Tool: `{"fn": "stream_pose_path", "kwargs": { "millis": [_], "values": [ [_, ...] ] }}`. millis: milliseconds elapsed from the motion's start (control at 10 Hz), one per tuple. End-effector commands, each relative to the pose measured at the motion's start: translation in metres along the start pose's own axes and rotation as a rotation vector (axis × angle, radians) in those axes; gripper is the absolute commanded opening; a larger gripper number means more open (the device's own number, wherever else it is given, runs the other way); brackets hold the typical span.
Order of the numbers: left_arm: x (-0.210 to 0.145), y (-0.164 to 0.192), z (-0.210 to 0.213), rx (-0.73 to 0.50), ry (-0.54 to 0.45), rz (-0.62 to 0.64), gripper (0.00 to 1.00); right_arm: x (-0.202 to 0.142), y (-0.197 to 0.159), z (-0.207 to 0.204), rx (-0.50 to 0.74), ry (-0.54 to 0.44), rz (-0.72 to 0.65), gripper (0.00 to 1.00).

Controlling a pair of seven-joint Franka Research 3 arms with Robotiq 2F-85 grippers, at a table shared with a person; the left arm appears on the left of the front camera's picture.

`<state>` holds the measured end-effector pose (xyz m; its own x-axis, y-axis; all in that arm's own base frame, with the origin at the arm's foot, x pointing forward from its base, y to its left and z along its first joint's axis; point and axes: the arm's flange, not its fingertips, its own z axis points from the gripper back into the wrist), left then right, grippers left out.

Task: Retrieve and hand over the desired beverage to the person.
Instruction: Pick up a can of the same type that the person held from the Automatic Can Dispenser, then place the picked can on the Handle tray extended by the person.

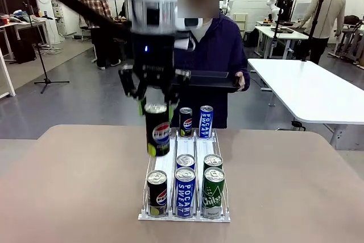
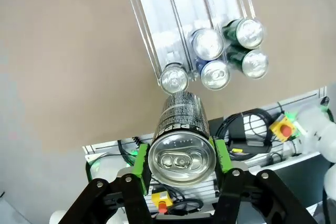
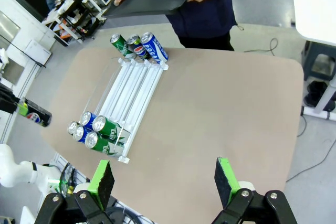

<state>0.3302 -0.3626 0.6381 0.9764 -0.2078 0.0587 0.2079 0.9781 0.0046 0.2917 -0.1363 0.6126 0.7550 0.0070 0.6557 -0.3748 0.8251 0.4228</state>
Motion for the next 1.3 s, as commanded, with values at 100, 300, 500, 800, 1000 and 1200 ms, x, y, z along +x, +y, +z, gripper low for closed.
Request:
{"fn": "stream_pose_path", "kwargs": {
  "millis": [100,300,500,800,1000,1200],
  "values": [
    [0.04,-0.016,0.026,0.014,-0.059,0.089,0.07,0.002,-0.002,0.0,0.031,-0.013,0.01,1.0],
    [0.048,-0.014,0.024,0.025,-0.046,0.093,0.07,0.002,-0.002,0.0,0.031,-0.013,0.01,1.0],
    [0.036,-0.006,0.024,-0.008,-0.055,0.074,0.07,0.002,-0.002,0.0,0.031,-0.013,0.01,1.0],
    [0.036,-0.006,0.024,-0.008,-0.055,0.074,0.07,0.002,-0.002,0.0,0.031,-0.013,0.01,1.0],
    [0.036,-0.006,0.024,-0.008,-0.055,0.074,0.07,0.002,-0.002,0.0,0.031,-0.013,0.01,1.0],
    [0.036,-0.006,0.024,-0.008,-0.055,0.074,0.07,0.002,-0.002,0.0,0.031,-0.013,0.01,1.0]
  ]
}}
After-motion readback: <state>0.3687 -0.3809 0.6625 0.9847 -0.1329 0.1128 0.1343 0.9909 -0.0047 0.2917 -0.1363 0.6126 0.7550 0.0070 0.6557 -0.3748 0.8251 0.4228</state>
